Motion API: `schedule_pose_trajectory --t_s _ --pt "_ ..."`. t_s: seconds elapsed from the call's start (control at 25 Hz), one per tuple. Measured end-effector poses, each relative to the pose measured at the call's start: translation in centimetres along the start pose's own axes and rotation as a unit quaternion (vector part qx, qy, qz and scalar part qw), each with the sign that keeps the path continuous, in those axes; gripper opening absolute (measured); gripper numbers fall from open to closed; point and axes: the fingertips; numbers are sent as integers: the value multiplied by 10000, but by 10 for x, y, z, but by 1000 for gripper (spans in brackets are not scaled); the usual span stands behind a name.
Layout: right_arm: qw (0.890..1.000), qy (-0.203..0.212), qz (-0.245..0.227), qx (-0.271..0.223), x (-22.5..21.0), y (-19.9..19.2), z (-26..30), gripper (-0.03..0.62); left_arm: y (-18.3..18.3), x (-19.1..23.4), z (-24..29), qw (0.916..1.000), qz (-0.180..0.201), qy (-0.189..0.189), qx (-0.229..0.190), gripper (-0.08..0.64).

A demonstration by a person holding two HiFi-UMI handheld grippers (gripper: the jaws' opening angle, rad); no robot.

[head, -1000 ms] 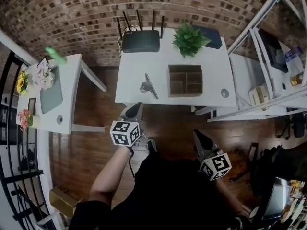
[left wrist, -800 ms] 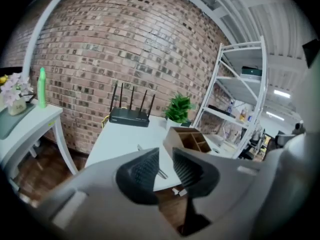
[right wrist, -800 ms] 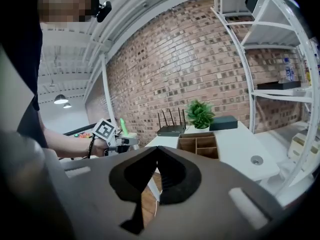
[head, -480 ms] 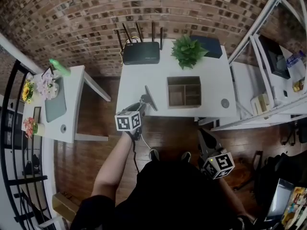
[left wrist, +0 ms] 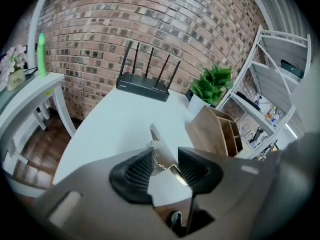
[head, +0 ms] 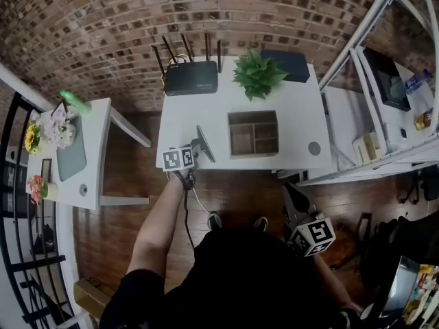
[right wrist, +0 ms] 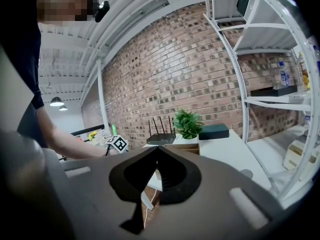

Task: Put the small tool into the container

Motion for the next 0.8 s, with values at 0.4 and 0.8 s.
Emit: schedule_pose_trajectory --t_s 0.4,0.8 --pt "9992 -316 171 189 -21 -11 -10 6 10 18 19 9991 -428 -34 39 141" --pt "9990 -300 280 168 -25 -13 -15 6 -5 13 38 9980 -424 14 461 112"
Point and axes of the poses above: the fingertips, and each gripper's own axes: z forward along the fingers, x to its left, y out of its top, and after that the axes turned 4 degrees about -y, right-handed
